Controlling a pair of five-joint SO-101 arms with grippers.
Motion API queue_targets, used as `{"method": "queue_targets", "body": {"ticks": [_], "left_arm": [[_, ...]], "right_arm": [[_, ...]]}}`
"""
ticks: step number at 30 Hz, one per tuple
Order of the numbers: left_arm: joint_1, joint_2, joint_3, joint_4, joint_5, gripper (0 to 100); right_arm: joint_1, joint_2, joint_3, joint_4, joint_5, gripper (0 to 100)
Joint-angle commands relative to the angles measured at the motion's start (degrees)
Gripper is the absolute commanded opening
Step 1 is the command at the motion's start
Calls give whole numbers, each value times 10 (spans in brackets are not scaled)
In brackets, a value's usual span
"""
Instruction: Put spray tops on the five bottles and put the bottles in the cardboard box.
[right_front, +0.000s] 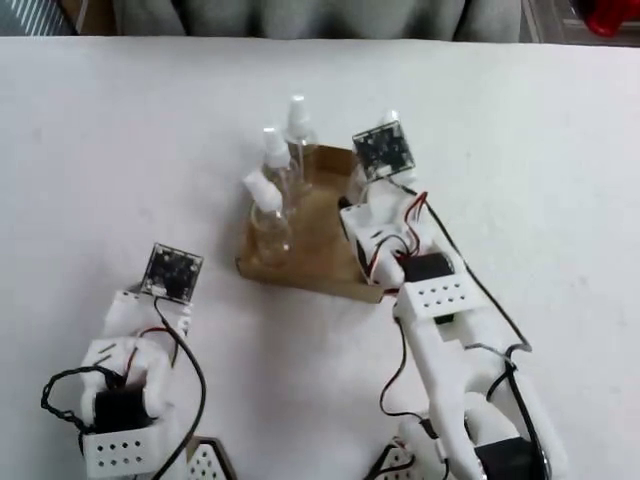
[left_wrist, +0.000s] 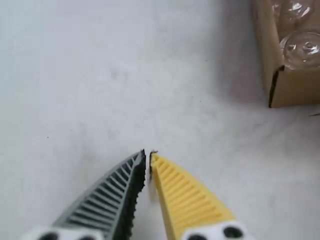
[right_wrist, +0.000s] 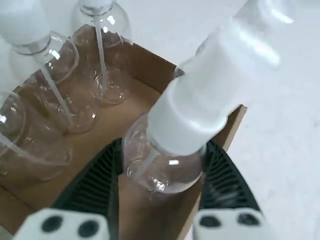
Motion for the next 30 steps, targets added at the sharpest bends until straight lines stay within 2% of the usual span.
{"method": "queue_targets", "body": {"ticks": [1, 9, 15, 22, 30], "left_arm": [[7, -8, 0, 1, -5, 20], [7, -8, 0, 1, -5, 20], [7, -8, 0, 1, -5, 20], [7, -8, 0, 1, -6, 20], [7, -8, 0, 1, -6, 20]], "right_arm": [[-7, -2, -5, -14, 15, 15], [-5, -1, 24, -21, 16, 15], [-7, -1, 75, -109, 11, 15], [-36, 3, 90, -93, 11, 15], [-36, 70, 69, -95, 14, 15]]}}
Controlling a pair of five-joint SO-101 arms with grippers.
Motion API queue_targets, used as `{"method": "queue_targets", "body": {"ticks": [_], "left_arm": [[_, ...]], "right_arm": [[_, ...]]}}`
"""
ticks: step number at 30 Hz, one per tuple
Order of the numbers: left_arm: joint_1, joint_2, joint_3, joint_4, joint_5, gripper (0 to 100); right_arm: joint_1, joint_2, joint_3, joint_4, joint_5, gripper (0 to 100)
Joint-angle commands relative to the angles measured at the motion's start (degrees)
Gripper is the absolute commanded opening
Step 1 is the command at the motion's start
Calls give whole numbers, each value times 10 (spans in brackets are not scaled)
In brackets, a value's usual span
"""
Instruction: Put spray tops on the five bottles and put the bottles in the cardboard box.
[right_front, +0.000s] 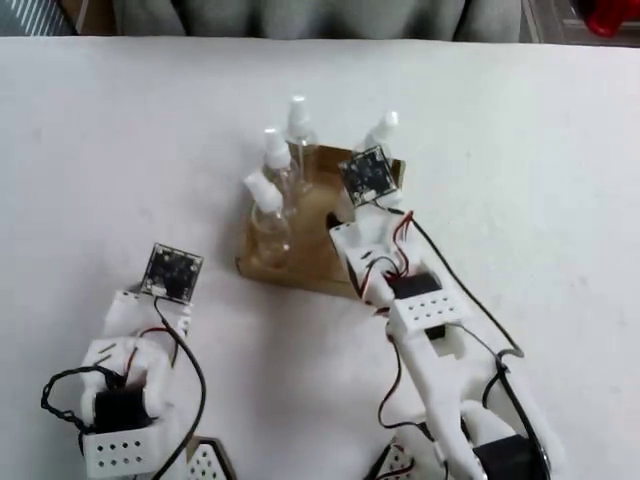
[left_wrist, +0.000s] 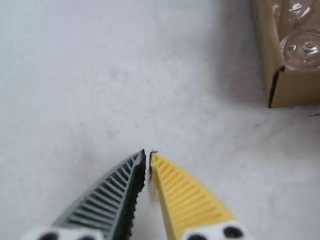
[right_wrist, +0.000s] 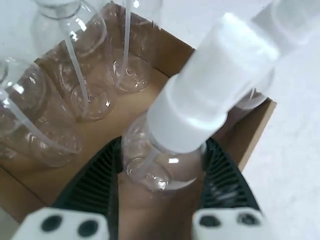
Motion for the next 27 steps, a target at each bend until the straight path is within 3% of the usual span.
{"method": "queue_targets", "body": {"ticks": [1, 27], "left_arm": [[7, -8, 0, 1, -6, 20], [7, -8, 0, 0, -7, 20]], "right_arm": [[-7, 31, -13, 1, 5, 15], [10, 35, -22, 1, 1, 15]]}}
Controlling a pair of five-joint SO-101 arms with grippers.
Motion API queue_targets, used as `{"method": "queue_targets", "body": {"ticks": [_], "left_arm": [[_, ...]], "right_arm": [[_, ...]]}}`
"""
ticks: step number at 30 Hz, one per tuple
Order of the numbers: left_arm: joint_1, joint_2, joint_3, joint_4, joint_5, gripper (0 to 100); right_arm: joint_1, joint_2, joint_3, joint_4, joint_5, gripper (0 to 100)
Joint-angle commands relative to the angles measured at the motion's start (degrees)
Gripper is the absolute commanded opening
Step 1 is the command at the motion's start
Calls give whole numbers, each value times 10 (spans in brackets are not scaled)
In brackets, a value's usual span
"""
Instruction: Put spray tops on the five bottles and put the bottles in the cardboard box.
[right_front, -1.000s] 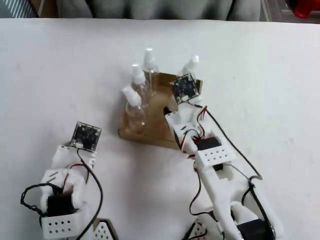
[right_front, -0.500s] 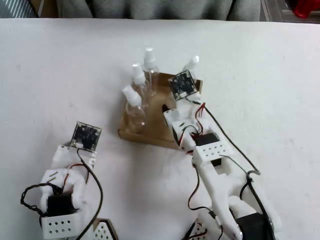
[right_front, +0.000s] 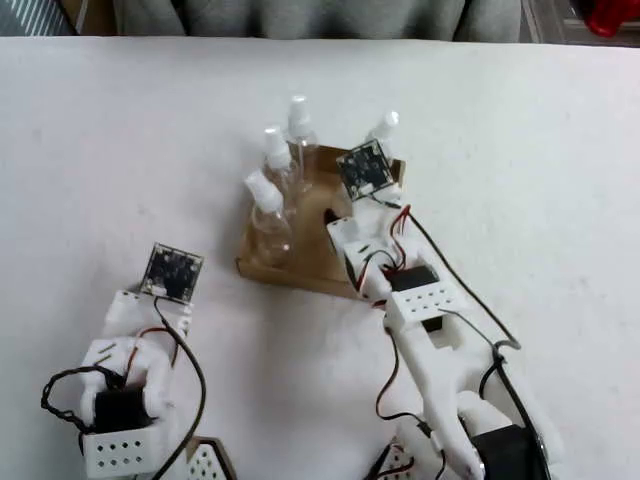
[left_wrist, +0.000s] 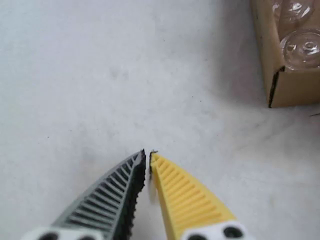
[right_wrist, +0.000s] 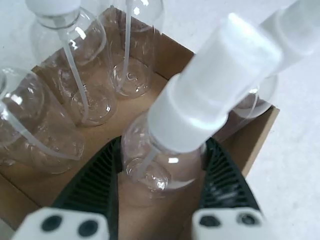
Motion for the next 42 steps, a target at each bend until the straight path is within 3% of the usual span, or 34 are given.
{"method": "queue_targets", "body": {"ticks": [1, 7, 25, 31, 42], "left_arm": [[7, -8, 0, 0, -7, 20], [7, -8, 0, 0, -7, 20], [7, -8, 0, 0, -7, 20], [7, -8, 0, 0, -7, 20], [7, -8, 0, -8, -7, 20]], "right_arm": [[16, 11, -5, 3, 2, 15], [33, 11, -4, 5, -29, 15], [31, 10, -11, 6, -23, 15], [35, 10, -68, 95, -10, 15], [35, 9, -74, 102, -6, 15]]}}
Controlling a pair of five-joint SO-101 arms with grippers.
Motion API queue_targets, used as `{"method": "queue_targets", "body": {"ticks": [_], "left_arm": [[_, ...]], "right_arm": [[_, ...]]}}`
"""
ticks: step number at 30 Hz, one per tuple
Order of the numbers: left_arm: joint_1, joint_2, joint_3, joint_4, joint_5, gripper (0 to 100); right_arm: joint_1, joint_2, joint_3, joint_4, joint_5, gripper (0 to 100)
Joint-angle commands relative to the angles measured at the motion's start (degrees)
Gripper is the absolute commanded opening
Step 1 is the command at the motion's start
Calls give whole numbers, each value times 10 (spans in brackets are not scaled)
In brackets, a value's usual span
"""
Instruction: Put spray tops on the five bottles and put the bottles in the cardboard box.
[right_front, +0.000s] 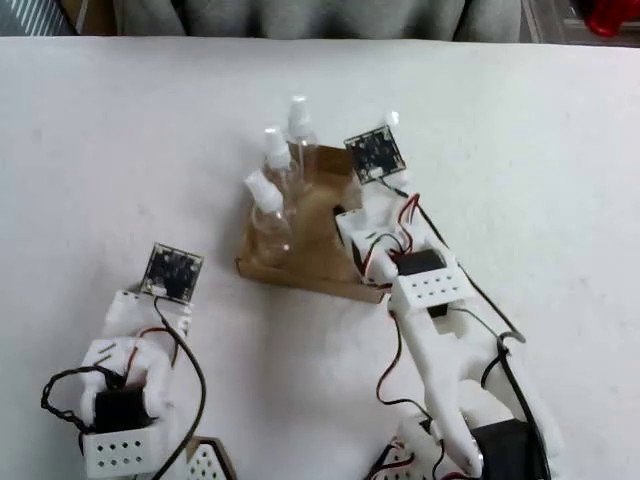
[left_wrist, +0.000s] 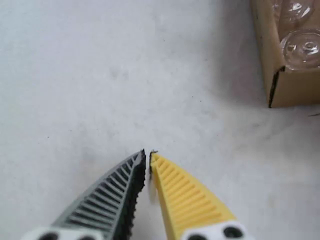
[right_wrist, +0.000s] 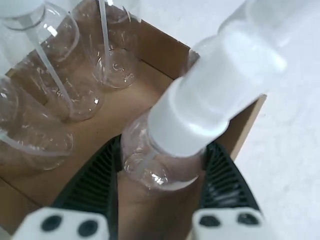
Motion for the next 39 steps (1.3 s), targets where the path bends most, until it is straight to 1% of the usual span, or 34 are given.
{"method": "queue_targets", "body": {"ticks": [1, 3, 10, 14, 20, 26, 39], "left_arm": [[7, -8, 0, -8, -7, 20], [7, -8, 0, -8, -7, 20], [7, -8, 0, -8, -7, 20], [7, -8, 0, -8, -7, 20], [7, -8, 0, -8, -7, 20], [7, -8, 0, -8, -7, 20], [7, -8, 0, -8, -7, 20]], "right_arm": [[8, -4, -10, 11, 7, 15], [8, -13, -10, 15, 19, 15], [18, -39, -1, 32, 24, 15], [15, -39, 20, 26, 63, 18], [4, -39, 22, 26, 67, 21], [5, -39, 22, 26, 67, 133], [4, -39, 22, 26, 67, 142]]}}
